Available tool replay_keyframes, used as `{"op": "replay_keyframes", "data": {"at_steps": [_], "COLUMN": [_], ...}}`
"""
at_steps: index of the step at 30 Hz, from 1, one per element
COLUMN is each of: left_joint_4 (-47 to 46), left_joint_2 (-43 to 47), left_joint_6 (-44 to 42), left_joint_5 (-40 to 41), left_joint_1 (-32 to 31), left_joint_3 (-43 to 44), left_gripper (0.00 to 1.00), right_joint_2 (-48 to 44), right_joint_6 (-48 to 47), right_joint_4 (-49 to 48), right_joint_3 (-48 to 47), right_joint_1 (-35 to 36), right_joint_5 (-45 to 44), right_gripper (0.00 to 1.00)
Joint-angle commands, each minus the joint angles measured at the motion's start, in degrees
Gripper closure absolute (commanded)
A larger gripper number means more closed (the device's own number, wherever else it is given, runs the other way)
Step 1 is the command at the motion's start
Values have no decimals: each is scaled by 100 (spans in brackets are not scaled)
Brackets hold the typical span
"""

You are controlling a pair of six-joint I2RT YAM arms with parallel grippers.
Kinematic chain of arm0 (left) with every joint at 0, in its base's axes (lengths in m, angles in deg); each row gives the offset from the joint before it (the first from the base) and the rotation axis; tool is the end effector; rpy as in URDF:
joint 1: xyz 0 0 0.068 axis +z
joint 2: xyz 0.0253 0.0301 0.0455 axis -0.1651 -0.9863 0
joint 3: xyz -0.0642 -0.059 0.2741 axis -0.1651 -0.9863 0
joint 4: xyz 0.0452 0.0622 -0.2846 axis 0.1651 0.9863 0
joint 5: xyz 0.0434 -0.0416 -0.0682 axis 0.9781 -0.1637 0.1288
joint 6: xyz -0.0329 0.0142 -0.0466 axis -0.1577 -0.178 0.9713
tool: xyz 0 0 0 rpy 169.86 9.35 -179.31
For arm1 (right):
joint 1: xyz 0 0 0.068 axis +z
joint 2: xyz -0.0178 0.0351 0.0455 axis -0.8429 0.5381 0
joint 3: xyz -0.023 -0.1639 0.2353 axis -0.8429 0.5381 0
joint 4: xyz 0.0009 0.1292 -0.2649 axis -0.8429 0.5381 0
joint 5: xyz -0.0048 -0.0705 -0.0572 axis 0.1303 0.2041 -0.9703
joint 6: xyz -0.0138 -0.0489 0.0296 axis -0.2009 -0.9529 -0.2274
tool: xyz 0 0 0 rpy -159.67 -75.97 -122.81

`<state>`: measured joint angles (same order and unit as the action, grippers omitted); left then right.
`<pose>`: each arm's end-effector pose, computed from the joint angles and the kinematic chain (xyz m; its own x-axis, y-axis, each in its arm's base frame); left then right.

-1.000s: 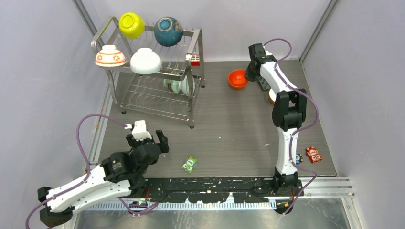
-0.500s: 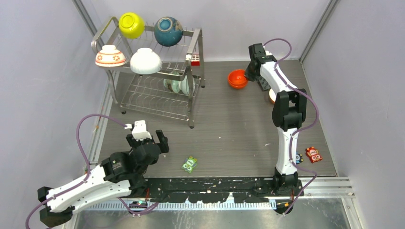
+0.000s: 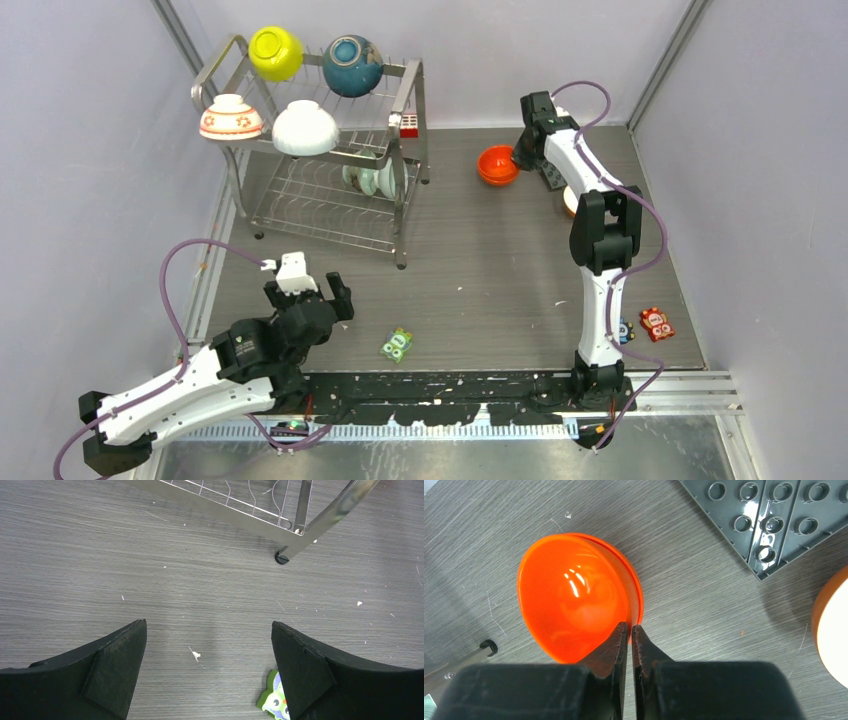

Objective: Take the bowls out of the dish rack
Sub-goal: Place the bowl with the bowl.

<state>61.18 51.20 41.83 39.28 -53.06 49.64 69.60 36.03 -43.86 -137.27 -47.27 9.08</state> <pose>0.0845 -0.0910 0.2620 -0.4277 -0.2558 -0.8670 -0.0647 0.9653 -0.2529 0.5349 0.0877 0.2429 -0.6850 0.4646 -0.5612 0.4199 0.8812 0.2170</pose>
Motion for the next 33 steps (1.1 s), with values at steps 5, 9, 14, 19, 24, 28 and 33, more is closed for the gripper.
{"op": "replay_keyframes", "data": {"at_steps": [5, 9, 14, 19, 24, 28, 33], "left_joint_4": [-235, -235, -243, -243, -244, -243, -250], "left_joint_2": [3, -4, -3, -12, -34, -45, -38], "left_joint_6": [89, 90, 87, 90, 87, 90, 81], "left_joint_5": [81, 86, 85, 85, 85, 91, 86], "left_joint_1": [-6, -7, -10, -3, -7, -10, -9], "left_joint_3": [-56, -58, -75, -76, -77, -73, -71], "left_gripper": [4, 4, 4, 4, 4, 4, 4], "right_joint_2": [-18, -9, 30, 87, 114, 85, -179], "right_joint_6": [-81, -81, -86, -69, -63, -59, 21], "right_joint_4": [-51, -63, -73, -73, -82, -91, -178], "right_joint_3": [59, 70, 42, 41, 31, 16, 35], "right_joint_1": [6, -2, 0, 2, 2, 0, 0], "right_joint_5": [-42, -42, 14, 67, 89, 76, 112], "right_gripper": [79, 76, 82, 85, 86, 85, 77]}}
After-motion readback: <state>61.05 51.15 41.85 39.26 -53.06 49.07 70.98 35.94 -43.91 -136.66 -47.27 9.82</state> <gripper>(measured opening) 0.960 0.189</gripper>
